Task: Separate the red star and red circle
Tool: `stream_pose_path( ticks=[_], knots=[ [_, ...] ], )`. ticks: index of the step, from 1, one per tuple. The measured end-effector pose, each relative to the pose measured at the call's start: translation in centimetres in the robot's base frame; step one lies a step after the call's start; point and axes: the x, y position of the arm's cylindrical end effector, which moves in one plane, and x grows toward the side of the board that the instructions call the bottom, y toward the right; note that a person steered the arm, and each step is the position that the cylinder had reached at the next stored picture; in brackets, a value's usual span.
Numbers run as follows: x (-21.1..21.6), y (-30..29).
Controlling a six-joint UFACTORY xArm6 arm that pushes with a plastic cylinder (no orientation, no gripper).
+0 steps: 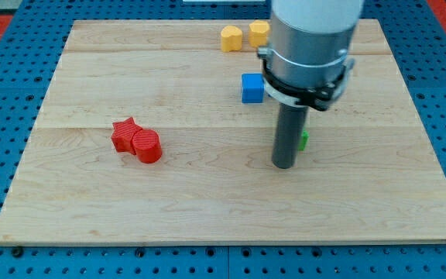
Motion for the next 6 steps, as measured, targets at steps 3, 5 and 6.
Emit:
stream_pose_path(
  ticks=[3, 5, 6],
  knots=[
    [-6.8, -2.6],
    [-6.3, -5.1],
    [1.8, -10.0]
  ],
)
